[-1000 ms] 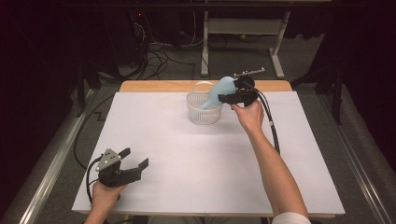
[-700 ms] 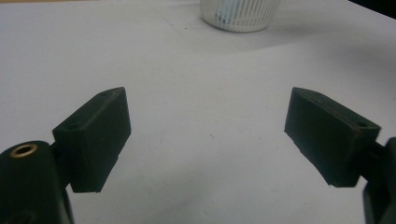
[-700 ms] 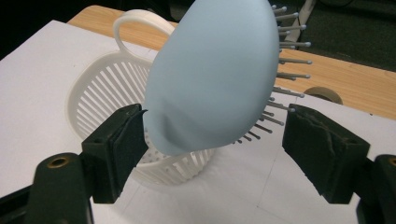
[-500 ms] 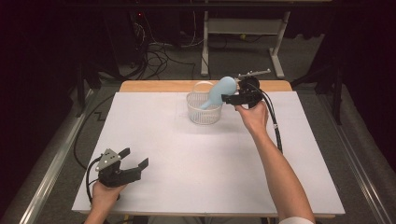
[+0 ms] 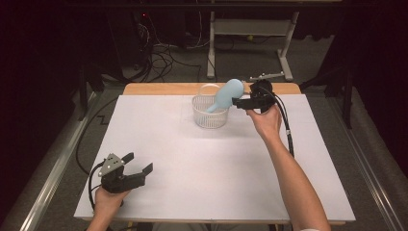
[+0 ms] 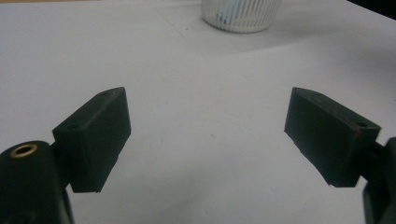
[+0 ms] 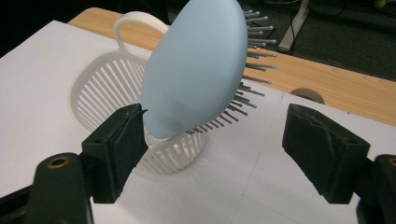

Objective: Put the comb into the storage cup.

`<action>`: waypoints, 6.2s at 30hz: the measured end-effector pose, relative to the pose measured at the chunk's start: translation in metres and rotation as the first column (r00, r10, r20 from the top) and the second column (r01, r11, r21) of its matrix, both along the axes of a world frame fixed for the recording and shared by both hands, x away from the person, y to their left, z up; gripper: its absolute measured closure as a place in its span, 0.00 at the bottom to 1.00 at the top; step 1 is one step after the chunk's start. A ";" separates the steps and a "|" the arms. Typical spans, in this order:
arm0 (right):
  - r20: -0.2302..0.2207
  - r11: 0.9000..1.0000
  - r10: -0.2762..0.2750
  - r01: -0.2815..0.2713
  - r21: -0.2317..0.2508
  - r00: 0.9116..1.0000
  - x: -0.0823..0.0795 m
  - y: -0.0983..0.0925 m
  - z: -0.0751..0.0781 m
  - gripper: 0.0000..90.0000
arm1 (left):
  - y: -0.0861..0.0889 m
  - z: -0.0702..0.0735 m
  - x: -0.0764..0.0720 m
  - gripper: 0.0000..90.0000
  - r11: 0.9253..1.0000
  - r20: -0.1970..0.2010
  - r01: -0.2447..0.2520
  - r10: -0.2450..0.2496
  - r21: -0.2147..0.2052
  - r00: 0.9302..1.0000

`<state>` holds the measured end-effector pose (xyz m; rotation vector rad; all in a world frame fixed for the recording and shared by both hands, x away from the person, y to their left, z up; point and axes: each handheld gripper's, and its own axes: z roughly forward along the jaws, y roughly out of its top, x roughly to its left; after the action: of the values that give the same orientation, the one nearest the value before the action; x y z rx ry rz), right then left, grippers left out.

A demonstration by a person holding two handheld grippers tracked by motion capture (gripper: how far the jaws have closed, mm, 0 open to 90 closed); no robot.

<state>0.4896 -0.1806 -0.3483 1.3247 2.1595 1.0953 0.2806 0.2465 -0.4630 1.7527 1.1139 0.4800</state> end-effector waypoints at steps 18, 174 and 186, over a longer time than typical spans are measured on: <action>0.030 1.000 0.000 -0.001 0.018 1.000 -0.016 -0.020 0.007 0.25 | 0.000 -0.002 0.003 0.15 1.000 -0.010 0.003 -0.003 0.001 1.000; 0.200 0.990 -0.039 0.010 0.142 0.979 -0.141 -0.127 -0.015 0.26 | 0.000 0.000 0.000 0.15 1.000 -0.008 -0.014 0.014 -0.017 1.000; 0.220 0.989 -0.056 0.023 0.149 0.974 -0.152 -0.135 -0.018 0.26 | 0.000 0.000 -0.001 0.15 1.000 -0.006 -0.016 0.016 -0.020 1.000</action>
<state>0.3374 -0.3158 -0.3660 1.2324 1.9135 1.3401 0.2798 0.2467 -0.4625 1.7298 1.1334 0.4723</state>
